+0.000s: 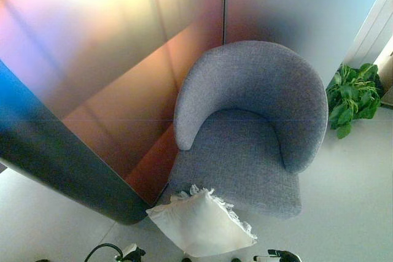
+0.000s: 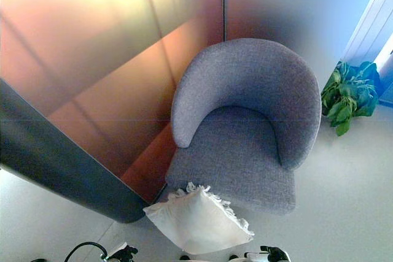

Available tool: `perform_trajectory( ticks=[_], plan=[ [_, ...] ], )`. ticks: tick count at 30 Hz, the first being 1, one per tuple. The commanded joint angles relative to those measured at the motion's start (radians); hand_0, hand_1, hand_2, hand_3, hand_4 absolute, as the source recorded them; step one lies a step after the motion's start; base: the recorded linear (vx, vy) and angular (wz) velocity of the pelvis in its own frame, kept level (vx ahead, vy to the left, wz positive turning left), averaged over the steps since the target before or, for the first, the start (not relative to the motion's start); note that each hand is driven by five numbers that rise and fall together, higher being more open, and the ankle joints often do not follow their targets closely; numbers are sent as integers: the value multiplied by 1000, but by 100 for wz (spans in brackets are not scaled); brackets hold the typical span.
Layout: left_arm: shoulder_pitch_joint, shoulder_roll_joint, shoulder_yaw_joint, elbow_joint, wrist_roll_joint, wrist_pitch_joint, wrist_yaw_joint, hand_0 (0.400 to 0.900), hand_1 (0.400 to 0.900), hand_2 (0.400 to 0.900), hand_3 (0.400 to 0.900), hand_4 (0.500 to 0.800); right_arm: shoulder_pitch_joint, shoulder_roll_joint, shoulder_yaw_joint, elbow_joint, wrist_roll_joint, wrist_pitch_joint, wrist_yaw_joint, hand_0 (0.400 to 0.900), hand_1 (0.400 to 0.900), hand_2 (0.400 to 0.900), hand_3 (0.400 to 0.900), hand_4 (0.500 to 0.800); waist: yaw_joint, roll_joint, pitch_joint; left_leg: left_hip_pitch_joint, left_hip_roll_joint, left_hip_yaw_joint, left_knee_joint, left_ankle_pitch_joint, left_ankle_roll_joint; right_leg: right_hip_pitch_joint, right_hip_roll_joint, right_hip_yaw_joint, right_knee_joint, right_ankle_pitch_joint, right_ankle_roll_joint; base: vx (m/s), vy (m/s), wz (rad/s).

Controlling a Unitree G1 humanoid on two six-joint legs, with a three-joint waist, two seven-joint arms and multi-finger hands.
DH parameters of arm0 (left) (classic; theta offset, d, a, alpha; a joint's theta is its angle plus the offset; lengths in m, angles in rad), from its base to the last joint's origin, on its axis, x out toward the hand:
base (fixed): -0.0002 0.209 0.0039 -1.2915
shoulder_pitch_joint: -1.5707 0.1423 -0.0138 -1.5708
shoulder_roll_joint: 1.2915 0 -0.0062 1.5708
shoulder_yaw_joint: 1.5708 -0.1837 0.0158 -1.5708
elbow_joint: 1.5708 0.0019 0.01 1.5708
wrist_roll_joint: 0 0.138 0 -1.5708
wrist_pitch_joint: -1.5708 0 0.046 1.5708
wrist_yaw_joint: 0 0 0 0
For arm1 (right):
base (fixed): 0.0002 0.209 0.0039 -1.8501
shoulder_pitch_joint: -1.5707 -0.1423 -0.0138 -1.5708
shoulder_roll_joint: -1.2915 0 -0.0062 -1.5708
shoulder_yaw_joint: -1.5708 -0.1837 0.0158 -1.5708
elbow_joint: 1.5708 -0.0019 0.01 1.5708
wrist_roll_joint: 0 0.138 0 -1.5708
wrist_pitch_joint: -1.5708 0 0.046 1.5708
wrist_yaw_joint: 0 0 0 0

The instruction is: Pick up the pillow and put it on the sofa.

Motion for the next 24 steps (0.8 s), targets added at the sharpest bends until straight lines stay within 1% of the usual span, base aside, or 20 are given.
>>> perform_trajectory(
  ticks=[1, 4, 6, 7, 8, 9, 10, 11, 12, 13, 16, 18, 19, 24],
  plan=[
    [-85, 23, 21, 64, -33, 18, 64, 900, 900, 900, 900, 800, -59, 4, 21, 39, -6, -7, -9, 900, 900, 900, 900, 800, 25, -30, 30, 24, -70, -41, 0, -49, 18, -63, -6, -26, 17, 68, 53, 0, 0, 0],
    [-91, 22, 24, 57, -31, 5, 38, 900, 900, 900, 900, 800, -57, 3, 21, 35, -6, -4, -9, 900, 900, 900, 900, 800, 23, -32, 34, 21, -70, -41, 0, -48, 18, -66, -6, -23, 19, 68, 53, 2, 8, -3],
    [-94, 22, 19, 53, -36, 7, 46, 900, 900, 900, 900, 800, -57, 1, 22, 33, -2, -1, -10, 900, 900, 900, 900, 800, 21, -32, 38, 20, -70, -41, 0, -48, 18, -69, -4, -20, 20, 68, 54, 5, 10, -3],
    [-95, 23, 16, 50, -34, 11, 46, 900, 900, 900, 900, 800, -57, -1, 22, 33, -2, -1, -9, 900, 900, 900, 900, 800, 20, -32, 40, 20, -70, -40, 0, -49, 19, -70, -4, -19, 21, 68, 54, 10, 10, -4],
    [-97, 25, 11, 47, -41, 6, 37, 900, 900, 900, 900, 800, -57, -3, 22, 34, -4, -3, -8, 900, 900, 900, 900, 800, 19, -32, 43, 18, -70, -40, 1, -48, 20, -72, -3, -16, 21, 69, 54, 13, 6, -4],
    [-100, 26, 12, 47, -28, 1, 28, 900, 900, 900, 900, 800, -56, -6, 20, 33, -4, -3, -6, 900, 900, 900, 900, 800, 18, -32, 45, 17, -69, -39, 1, -48, 21, -73, -3, -15, 20, 70, 55, 19, 3, -5],
    [-101, 28, 6, 46, -13, 0, 39, 900, 900, 900, 900, 800, -58, -8, 19, 35, -3, -3, -5, 900, 900, 900, 900, 800, 17, -32, 49, 16, -69, -39, 1, -48, 20, -75, -3, -13, 20, 71, 56, 21, 4, -6],
    [-103, 32, -1, 40, -6, -13, 32, 900, 900, 900, 900, 800, -59, -10, 22, 35, -3, -3, -5, 900, 900, 900, 900, 800, 15, -31, 51, 14, -69, -38, 0, -47, 20, -78, -4, -12, 20, 72, 56, 21, 7, -8],
    [-105, 34, -5, 35, 24, -14, 32, 900, 900, 900, 900, 800, -59, -10, 24, 34, 1, -1, -5, 900, 900, 900, 900, 800, 14, -31, 52, 13, -69, -36, 0, -47, 20, -80, -4, -11, 19, 74, 57, 19, 17, -11],
    [-110, 43, -23, 31, 44, -18, 38, 900, 900, 900, 900, 800, -61, -17, 27, 35, 2, -1, 0, 900, 900, 900, 900, 800, 11, -29, 55, 9, -68, -31, -1, -46, 19, -86, -5, -9, 18, 76, 58, 15, 19, -9],
    [-124, 57, -45, 21, 29, -1, 54, 900, 900, 900, 900, 800, -61, -27, 27, 37, 0, -6, 5, 900, 900, 900, 900, 800, 1, -23, 63, 3, -68, -23, -4, -45, 20, -96, -5, -1, 15, 81, 63, 2, 26, -11],
    [-135, 65, -48, 15, 27, 6, 51, 900, 900, 900, 900, 800, -61, -32, 28, 36, 1, -9, 9, 900, 900, 900, 900, 800, -4, -22, 67, -3, -69, -19, -5, -45, 20, -103, -5, 4, 14, 83, 65, -18, 15, -8],
    [-144, 67, -56, 11, 23, 18, 59, 900, 900, 900, 900, 800, -61, -36, 26, 35, -1, -10, 13, 900, 900, 900, 900, 800, -9, -20, 72, -7, -68, -15, -4, -44, 20, -109, -6, 8, 15, 84, 66, -13, 13, -6],
    [-178, 71, -64, 3, 6, 32, 89, 900, 900, 900, 900, 800, -69, -45, 30, 28, -2, -14, 9, 900, 900, 900, 900, 800, -28, -13, 91, -24, -67, -4, 0, -40, 21, -134, -4, 28, 17, 91, 67, -23, 26, -12]
  ],
)
